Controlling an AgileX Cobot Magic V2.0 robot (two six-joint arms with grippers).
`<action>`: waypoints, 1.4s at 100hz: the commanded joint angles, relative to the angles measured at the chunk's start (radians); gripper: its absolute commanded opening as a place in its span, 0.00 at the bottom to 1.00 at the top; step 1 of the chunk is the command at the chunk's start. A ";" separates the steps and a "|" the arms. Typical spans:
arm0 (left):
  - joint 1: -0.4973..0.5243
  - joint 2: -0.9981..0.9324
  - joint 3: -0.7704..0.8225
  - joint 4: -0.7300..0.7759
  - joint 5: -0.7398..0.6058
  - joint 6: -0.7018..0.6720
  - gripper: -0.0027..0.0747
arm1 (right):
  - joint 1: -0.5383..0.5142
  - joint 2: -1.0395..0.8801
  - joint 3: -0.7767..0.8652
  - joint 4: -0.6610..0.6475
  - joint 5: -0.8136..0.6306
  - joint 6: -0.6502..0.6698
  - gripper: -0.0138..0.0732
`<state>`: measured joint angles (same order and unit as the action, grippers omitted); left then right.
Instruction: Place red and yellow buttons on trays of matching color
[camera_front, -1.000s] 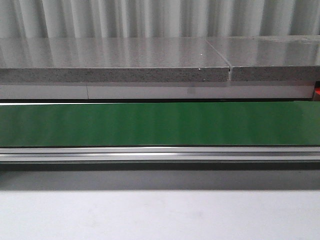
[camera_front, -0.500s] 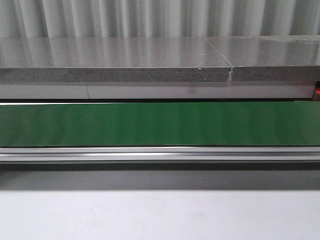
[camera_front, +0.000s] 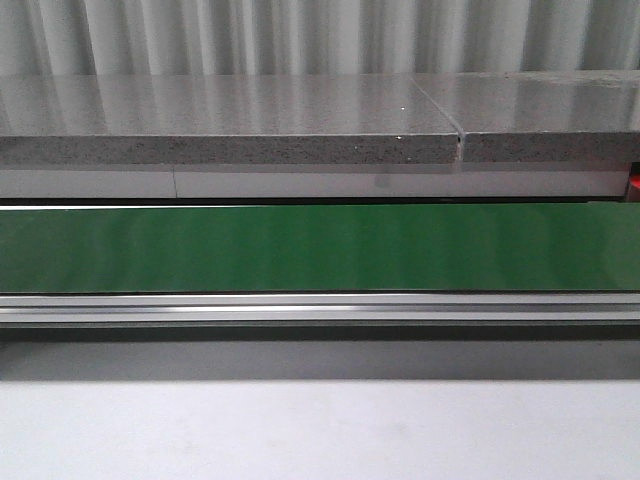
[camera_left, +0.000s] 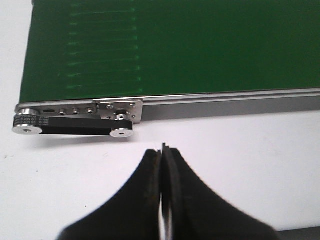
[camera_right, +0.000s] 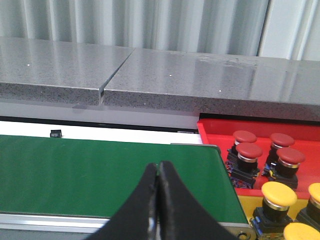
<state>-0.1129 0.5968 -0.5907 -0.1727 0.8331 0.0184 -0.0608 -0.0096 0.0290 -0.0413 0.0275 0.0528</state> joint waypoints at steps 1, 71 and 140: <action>-0.013 0.002 -0.027 -0.013 -0.062 0.001 0.01 | -0.002 -0.017 -0.006 -0.014 -0.081 0.002 0.08; 0.055 -0.228 0.286 0.120 -0.660 -0.002 0.01 | -0.002 -0.017 -0.006 -0.014 -0.081 0.002 0.08; 0.100 -0.519 0.553 0.122 -0.811 -0.002 0.01 | -0.002 -0.017 -0.006 -0.014 -0.081 0.002 0.08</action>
<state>-0.0148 0.1047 -0.0341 -0.0510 0.1167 0.0184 -0.0608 -0.0096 0.0290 -0.0413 0.0275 0.0528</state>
